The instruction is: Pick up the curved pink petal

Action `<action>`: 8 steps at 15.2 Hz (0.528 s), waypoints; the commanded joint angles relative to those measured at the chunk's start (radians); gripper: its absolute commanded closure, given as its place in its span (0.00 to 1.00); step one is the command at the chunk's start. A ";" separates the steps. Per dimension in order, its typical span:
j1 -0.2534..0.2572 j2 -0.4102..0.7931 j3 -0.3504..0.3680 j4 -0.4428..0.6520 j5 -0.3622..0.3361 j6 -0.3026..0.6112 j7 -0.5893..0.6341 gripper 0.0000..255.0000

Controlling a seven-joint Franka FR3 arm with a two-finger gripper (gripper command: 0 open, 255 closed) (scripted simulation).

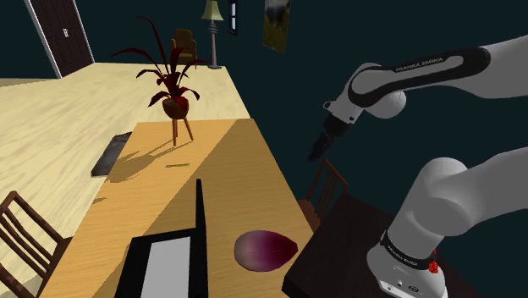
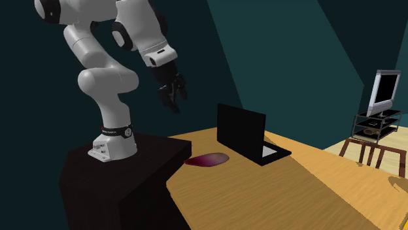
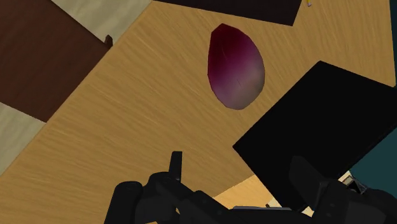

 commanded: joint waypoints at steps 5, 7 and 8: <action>0.215 0.222 -0.226 -0.074 0.282 0.220 -0.326 0.00; 0.334 0.320 -0.339 -0.063 0.435 0.259 -0.487 0.00; 0.403 0.375 -0.402 -0.051 0.528 0.264 -0.580 0.00</action>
